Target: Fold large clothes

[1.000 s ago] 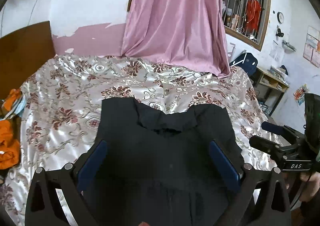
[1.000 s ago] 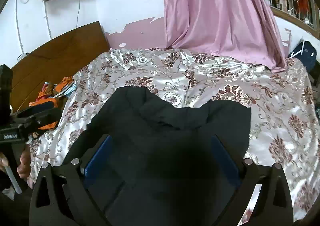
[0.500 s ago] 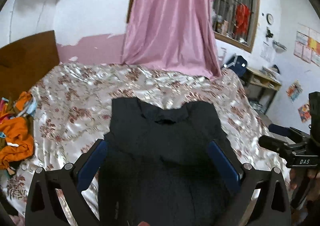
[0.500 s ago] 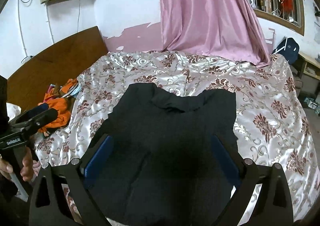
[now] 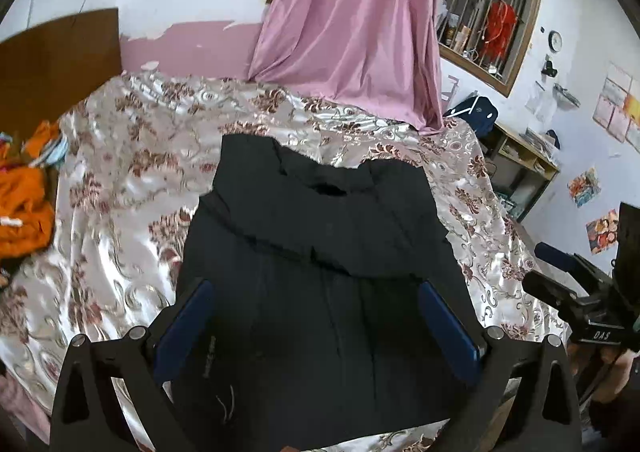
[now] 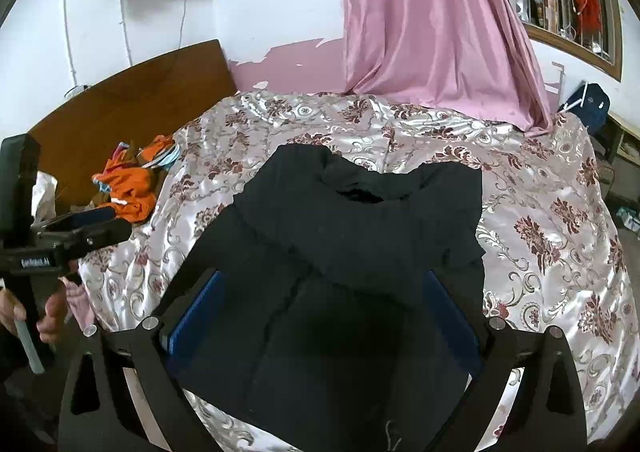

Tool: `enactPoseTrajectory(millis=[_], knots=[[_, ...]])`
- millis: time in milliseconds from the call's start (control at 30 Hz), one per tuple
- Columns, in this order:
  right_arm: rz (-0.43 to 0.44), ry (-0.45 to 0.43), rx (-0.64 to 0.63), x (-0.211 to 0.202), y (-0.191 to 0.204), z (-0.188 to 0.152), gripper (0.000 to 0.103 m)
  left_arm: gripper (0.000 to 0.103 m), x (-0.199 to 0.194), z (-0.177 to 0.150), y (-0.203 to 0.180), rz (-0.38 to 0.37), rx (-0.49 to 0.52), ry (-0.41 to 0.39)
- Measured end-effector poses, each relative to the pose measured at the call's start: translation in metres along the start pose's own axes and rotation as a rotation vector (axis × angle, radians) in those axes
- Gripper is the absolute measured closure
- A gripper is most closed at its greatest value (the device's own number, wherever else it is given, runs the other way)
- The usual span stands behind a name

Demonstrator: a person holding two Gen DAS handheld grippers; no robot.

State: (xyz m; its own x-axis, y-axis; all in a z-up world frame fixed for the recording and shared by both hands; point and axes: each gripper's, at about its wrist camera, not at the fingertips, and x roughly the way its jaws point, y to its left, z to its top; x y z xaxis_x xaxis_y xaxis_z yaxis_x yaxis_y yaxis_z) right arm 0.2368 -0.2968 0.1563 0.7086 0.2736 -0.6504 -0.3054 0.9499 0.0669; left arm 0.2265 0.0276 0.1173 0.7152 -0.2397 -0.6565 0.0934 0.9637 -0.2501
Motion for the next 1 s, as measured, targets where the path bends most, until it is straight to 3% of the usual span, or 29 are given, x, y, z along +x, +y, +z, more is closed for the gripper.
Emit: enactPoseTrajectory(millis=[333, 600, 800, 1000], knots=[[-0.045, -0.027, -0.065, 0.010, -0.008, -0.059, 0.007, 0.000, 0.035, -0.052, 0.011, 0.017, 0.049, 0.095], [-0.051, 0.044, -0.029, 0.027, -0.017, -0.105, 0.007, 0.000, 0.049, -0.099, 0.008, 0.069, 0.162, 0.136], [-0.052, 0.129, -0.175, 0.034, 0.002, -0.140, 0.007, 0.000, 0.044, -0.132, -0.005, 0.095, 0.347, 0.161], [-0.106, 0.179, -0.374, 0.034, 0.029, -0.179, 0.006, 0.000, 0.048, -0.161, -0.006, 0.142, 0.409, 0.212]])
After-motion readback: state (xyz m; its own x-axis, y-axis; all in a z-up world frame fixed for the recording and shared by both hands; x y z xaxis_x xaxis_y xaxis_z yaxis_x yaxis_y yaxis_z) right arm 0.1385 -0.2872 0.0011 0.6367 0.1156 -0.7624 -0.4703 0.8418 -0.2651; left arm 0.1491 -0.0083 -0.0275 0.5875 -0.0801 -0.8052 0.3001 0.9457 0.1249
